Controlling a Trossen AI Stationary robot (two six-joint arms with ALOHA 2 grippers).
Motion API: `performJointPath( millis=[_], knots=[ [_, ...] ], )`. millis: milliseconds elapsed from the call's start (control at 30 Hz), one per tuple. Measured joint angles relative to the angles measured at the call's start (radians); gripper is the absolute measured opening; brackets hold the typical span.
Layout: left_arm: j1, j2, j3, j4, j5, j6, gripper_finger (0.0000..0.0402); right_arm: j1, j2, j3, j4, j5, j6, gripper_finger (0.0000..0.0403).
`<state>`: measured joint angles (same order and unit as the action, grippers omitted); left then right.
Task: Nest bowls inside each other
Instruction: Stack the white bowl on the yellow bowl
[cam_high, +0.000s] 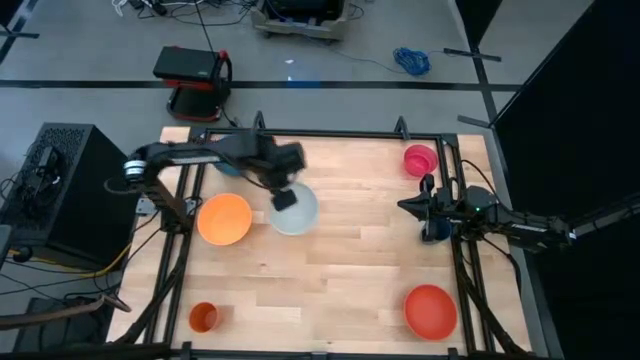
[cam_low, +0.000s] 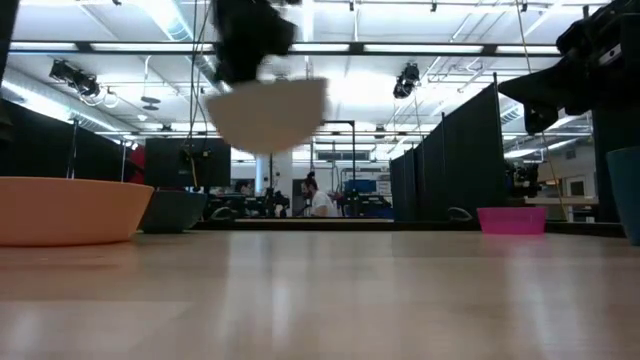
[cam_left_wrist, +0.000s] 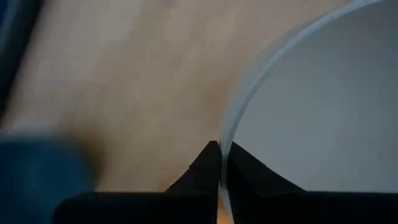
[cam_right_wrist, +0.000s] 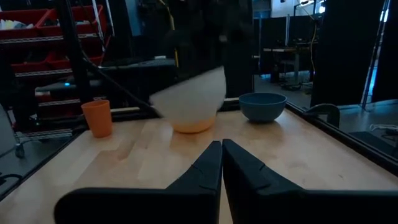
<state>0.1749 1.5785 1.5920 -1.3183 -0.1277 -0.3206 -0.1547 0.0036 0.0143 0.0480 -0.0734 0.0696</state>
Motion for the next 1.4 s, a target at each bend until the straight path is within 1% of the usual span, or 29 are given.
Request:
performJointPath(
  millis=[100, 200, 800, 933, 1100, 1233, 1400],
  knots=[
    [0.0, -0.089, -0.015, -0.132, -0.032, -0.101, 0.0, 0.0, 0.0, 0.0, -0.01, 0.0, 0.001, 0.0],
    [-0.001, -0.174, -0.088, -0.178, -0.043, -0.187, 0.0, 0.0, 0.0, 0.0, -0.012, -0.001, 0.002, 0.0],
    [-0.001, -0.708, -0.689, -0.076, -0.063, -0.619, 0.0, 0.0, 0.0, 0.0, 0.004, -0.002, 0.031, 0.0],
    [-0.001, -0.724, -0.747, -0.127, -0.063, -0.658, 0.0, 0.0, 0.0, 0.0, 0.012, -0.002, 0.031, 0.0],
    [-0.001, -0.723, -0.806, -0.125, -0.063, -0.683, 0.0, 0.0, 0.0, 0.0, 0.015, -0.002, 0.031, 0.0],
    [0.001, -0.722, -0.833, -0.124, -0.057, -0.695, 0.0, 0.0, 0.0, 0.0, 0.016, -0.003, 0.034, 0.0],
    [0.001, -0.722, -0.834, -0.111, -0.037, -0.699, 0.0004, 0.0, 0.0, 0.0, 0.016, -0.003, 0.033, 0.0]
  ],
)
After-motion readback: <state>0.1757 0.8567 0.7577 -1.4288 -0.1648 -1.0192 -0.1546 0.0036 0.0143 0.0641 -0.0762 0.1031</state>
